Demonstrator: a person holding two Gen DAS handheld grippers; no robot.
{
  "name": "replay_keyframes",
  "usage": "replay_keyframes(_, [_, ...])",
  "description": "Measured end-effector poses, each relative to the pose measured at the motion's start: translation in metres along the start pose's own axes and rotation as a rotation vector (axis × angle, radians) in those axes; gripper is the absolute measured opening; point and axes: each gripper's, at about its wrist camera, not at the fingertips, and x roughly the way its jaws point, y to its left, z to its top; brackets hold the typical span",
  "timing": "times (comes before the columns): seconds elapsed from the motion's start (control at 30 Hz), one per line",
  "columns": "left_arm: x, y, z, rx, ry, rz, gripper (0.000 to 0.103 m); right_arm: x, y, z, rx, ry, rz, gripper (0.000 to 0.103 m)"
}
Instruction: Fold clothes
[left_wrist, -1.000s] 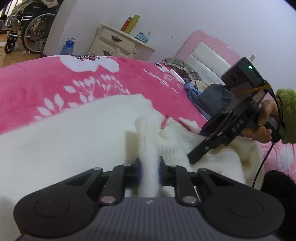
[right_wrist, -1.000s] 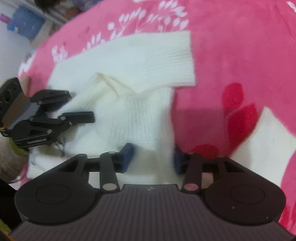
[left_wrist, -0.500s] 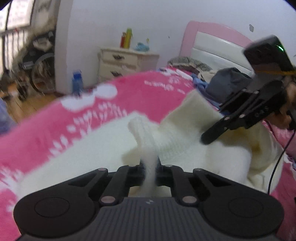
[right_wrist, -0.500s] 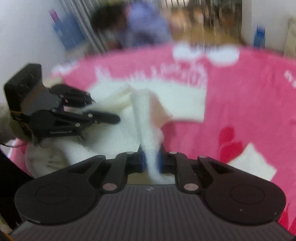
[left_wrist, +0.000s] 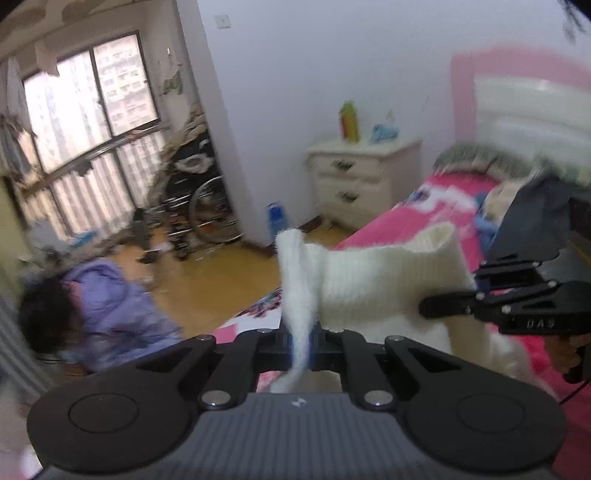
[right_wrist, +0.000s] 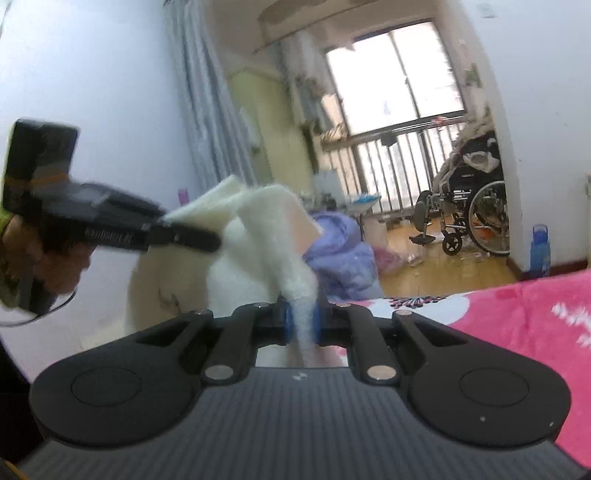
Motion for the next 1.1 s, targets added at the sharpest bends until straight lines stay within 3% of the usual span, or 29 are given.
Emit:
replay_keyframes(0.13, [-0.008, -0.012, 0.015, -0.054, 0.076, 0.014, 0.008, 0.000, -0.004, -0.006, 0.076, -0.039, -0.047, 0.009])
replay_keyframes(0.3, [-0.016, 0.005, 0.012, -0.133, 0.040, 0.016, 0.008, 0.003, 0.016, -0.002, 0.002, -0.010, -0.094, 0.009])
replay_keyframes(0.5, [-0.034, 0.003, -0.062, -0.294, -0.197, 0.003, 0.008, 0.008, 0.039, -0.013, -0.209, 0.002, -0.111, 0.009])
replay_keyframes(0.67, [-0.062, -0.004, -0.097, -0.444, -0.249, 0.056, 0.008, 0.010, 0.068, -0.013, -0.305, 0.027, -0.145, 0.009])
replay_keyframes(0.8, [-0.093, 0.012, -0.093, -0.581, -0.313, 0.088, 0.008, 0.003, 0.098, 0.013, -0.360, -0.007, -0.148, 0.009])
replay_keyframes(0.97, [-0.138, 0.031, -0.069, -0.563, -0.538, 0.123, 0.007, -0.014, 0.127, 0.049, -0.437, -0.184, -0.127, 0.009])
replay_keyframes(1.1, [-0.189, 0.043, -0.034, -0.537, -0.700, 0.120, 0.008, -0.036, 0.145, 0.107, -0.438, -0.266, -0.081, 0.009])
